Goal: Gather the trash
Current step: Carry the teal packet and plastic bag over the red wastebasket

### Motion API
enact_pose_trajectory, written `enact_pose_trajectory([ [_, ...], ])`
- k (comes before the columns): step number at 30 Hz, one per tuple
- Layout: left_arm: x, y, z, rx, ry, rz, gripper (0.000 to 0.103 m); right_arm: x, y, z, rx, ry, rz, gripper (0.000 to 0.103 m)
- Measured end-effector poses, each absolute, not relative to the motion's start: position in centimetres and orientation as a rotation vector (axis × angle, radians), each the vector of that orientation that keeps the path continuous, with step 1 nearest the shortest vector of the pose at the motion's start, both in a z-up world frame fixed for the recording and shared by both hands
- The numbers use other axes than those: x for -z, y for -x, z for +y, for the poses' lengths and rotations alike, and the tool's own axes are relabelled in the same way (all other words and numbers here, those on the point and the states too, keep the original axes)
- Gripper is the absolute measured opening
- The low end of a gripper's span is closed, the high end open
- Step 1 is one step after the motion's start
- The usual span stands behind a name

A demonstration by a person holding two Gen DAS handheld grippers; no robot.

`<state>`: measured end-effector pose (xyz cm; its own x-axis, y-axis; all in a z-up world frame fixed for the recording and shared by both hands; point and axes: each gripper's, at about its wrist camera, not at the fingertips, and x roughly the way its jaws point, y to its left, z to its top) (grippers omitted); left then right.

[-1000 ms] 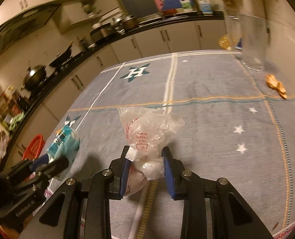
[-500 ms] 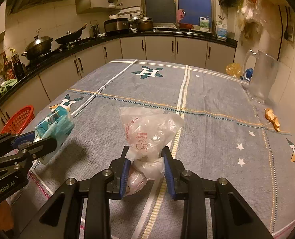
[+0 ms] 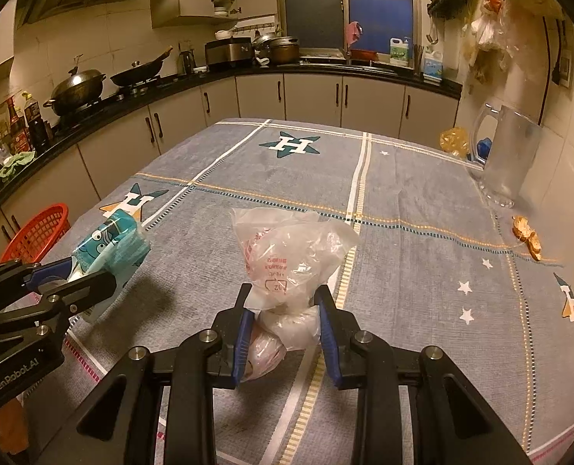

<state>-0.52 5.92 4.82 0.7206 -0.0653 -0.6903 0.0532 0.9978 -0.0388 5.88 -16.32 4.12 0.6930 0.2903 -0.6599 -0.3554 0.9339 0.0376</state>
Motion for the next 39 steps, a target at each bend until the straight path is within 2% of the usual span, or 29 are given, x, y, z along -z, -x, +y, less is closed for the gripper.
enact_pose_trajectory([
  [21,-5.6,2.1,7.4,0.052,0.02,0.732,0.032,-4.3,-5.7,-15.5,-0.327,0.138,0.702,0.034],
  [30,-7.3,4.5,12.0,-0.016,0.059,0.677,0.033,-6.2,-4.3,-14.2,-0.407,0.08,0.727,0.034],
  [39,-8.8,7.1,19.7,-0.127,0.14,0.622,0.034,-9.1,-3.0,-7.5,-0.59,0.084,0.75,0.034],
])
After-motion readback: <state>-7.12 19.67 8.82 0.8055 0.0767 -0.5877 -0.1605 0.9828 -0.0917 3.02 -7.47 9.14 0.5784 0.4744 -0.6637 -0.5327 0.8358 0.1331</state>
